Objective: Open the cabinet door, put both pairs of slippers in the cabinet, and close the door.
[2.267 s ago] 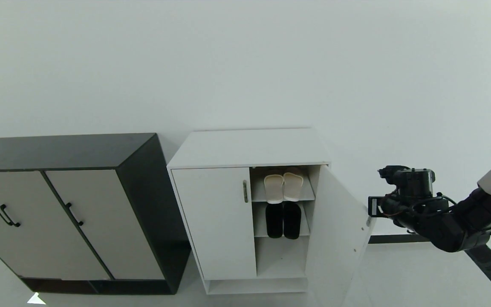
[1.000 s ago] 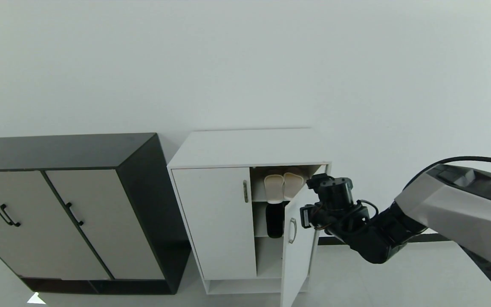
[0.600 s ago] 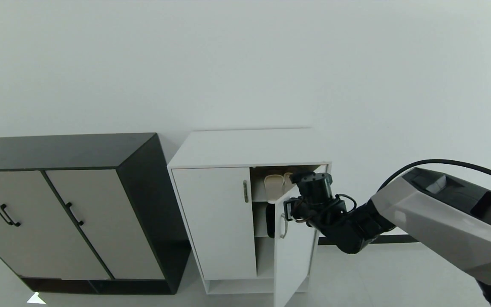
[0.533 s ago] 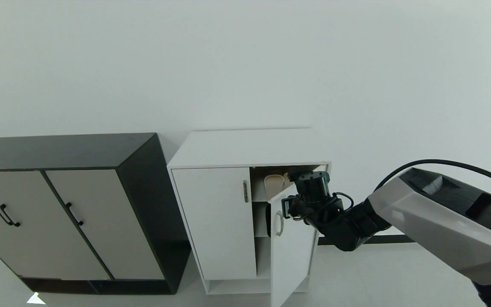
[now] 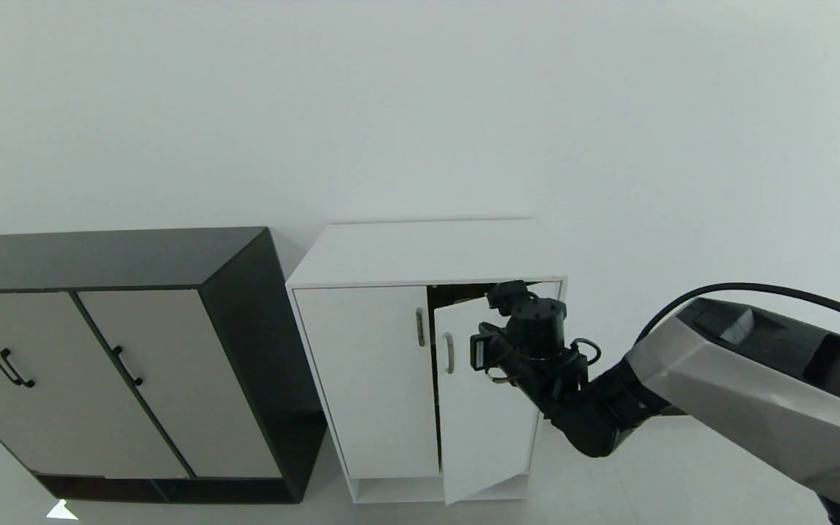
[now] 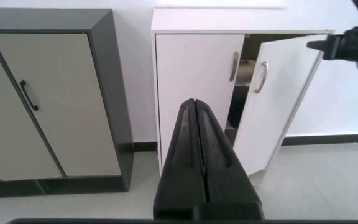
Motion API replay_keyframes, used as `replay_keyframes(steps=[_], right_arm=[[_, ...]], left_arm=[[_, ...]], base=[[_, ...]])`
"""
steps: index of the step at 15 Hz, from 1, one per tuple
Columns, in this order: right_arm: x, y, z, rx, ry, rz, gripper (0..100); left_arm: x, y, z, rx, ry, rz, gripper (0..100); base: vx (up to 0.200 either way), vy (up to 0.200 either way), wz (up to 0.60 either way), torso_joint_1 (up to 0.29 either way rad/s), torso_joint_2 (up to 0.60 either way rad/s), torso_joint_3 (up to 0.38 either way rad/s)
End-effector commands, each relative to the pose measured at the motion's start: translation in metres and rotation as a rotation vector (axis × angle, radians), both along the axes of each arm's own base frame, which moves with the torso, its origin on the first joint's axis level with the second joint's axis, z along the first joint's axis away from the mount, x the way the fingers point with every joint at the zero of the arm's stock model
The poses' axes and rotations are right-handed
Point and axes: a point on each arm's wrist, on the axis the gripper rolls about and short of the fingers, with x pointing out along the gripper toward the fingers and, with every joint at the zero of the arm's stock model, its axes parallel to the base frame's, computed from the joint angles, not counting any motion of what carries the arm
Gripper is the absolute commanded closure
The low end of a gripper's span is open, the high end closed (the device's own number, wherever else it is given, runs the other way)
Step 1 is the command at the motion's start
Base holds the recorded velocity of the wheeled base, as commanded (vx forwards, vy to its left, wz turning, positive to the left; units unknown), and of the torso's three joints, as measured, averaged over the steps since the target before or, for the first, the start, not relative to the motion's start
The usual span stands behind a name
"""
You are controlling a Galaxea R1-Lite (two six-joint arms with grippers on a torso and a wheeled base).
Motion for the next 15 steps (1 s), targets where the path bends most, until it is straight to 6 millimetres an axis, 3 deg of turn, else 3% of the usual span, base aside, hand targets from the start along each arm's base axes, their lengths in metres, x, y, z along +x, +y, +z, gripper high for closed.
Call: replay_keyframes(steps=[1,3,6,10,13,15], right_arm=[[-0.043,-0.008,0.022,0.039,-0.043,0.050,100],[-0.077,-0.020,0.010,0.033,-0.036,0.087,100],[-0.096,-0.021,-0.002,0.025,-0.026,0.119,100],[-0.101,-0.019,-0.011,0.003,-0.001,0.135,100],[-0.097,-0.014,-0.035,-0.030,0.038,0.144,100],[-0.079,-0.005,-0.044,-0.015,0.022,0.130,100]], left_arm=[[0.000,0.000,0.000,0.000,0.000,0.001,100],[0.000,0.000,0.000,0.001,0.000,-0.001,100],[0.000,0.000,0.000,0.001,0.000,-0.001,100],[0.000,0.000,0.000,0.001,0.000,-0.001,100],[0.000,0.000,0.000,0.001,0.000,-0.001,100],[0.000,0.000,0.000,0.001,0.000,0.001,100]], base=[[0.000,0.000,0.00,0.000,0.00,0.000],[0.200,0.000,0.00,0.005,0.00,0.005],[0.200,0.000,0.00,-0.006,0.00,0.004],[0.200,0.000,0.00,0.001,0.00,0.001],[0.000,0.000,0.00,0.000,0.00,0.000],[0.000,0.000,0.00,0.000,0.00,0.000]])
